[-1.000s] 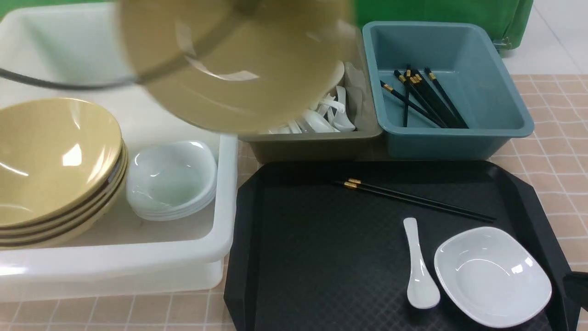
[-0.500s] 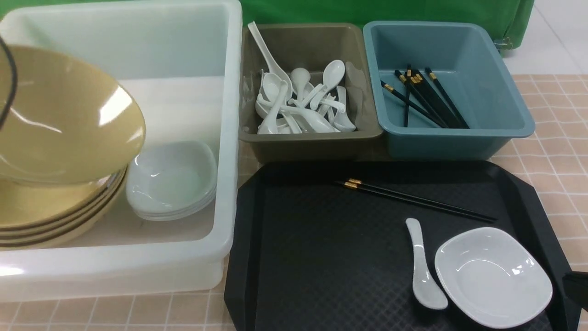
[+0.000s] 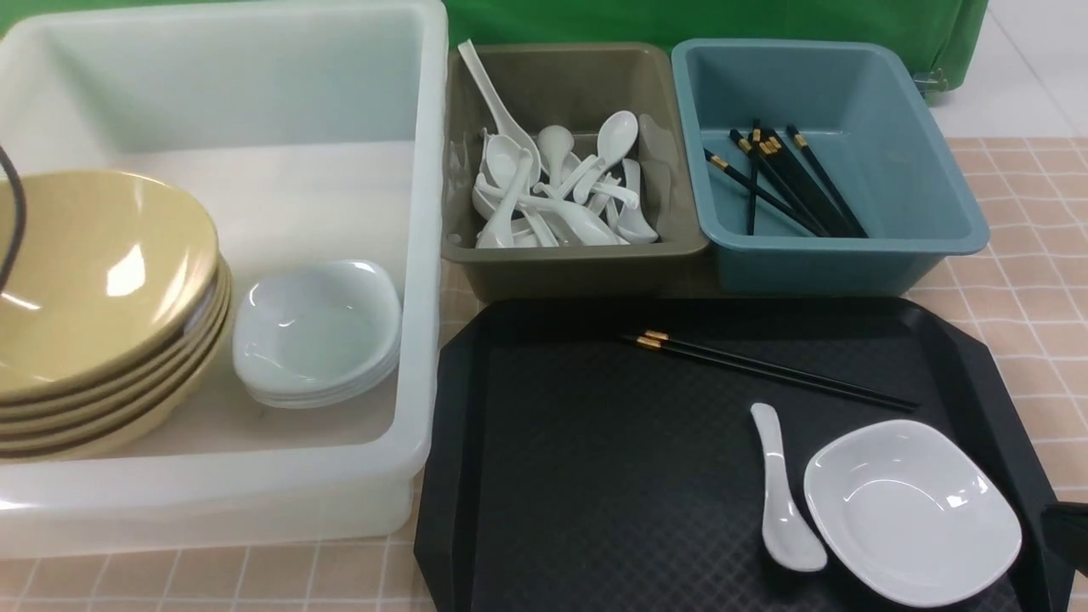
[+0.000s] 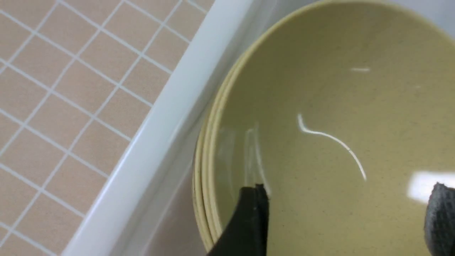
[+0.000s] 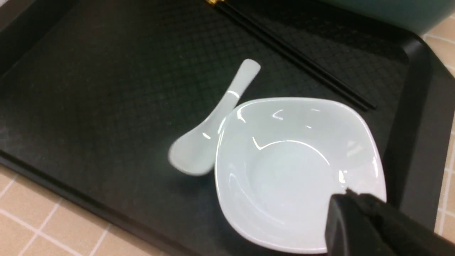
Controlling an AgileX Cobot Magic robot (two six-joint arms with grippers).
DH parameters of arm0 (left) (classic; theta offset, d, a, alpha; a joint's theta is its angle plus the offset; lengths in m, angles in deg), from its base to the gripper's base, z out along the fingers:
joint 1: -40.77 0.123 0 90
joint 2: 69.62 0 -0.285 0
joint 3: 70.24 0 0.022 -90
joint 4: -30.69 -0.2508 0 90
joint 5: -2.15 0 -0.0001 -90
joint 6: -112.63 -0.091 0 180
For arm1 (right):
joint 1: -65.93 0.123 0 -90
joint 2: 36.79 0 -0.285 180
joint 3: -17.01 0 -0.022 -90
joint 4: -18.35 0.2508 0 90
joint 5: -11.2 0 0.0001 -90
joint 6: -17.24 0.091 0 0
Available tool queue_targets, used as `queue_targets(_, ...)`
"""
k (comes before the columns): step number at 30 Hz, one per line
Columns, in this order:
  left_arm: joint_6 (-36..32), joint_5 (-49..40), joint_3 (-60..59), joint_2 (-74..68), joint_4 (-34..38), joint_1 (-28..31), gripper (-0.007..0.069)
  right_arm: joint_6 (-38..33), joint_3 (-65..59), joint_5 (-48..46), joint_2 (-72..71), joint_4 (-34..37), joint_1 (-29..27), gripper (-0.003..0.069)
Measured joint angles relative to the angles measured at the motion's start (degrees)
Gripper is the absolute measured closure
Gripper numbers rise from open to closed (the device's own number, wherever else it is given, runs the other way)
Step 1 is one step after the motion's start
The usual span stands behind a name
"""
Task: On brown table put chopsticks spoon bowls plates into blue grey white boxes.
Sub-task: 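Place the tan bowl onto the bowl stack in the left bin with the left gripper, then reach for and grasp the small white dish on the black tray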
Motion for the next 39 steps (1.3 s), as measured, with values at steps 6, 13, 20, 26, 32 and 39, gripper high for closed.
queue_targets(6,-0.6,0.5,-0.3,10.5,1.3,-2.3,0.0081,3.0,0.2,0.1,3.2,0.5,0.0,0.0595)
queue_targets(13,-16.5,7.0,-8.2,19.5,15.0,-16.8,0.0368,2.3,7.9,-3.9,18.0,4.6,0.0,0.0434)
queue_targets(20,-30.0,9.4,-25.3,30.8,17.8,-32.6,0.0623,3.3,21.4,-6.6,39.8,-6.0,0.0,0.0195)
queue_targets(26,-29.5,8.5,-36.0,41.3,15.6,-34.1,0.0623,7.2,26.3,-6.0,52.9,-15.1,0.0,0.016)
queue_targets(32,-27.7,14.7,-40.0,50.8,15.2,-34.1,0.0621,12.2,27.7,-3.9,60.9,-18.3,0.0,0.0165)
queue_targets(39,-26.7,21.8,-42.8,57.8,12.0,-34.1,0.0622,13.8,28.3,-5.6,63.6,-16.7,0.0,0.0366)
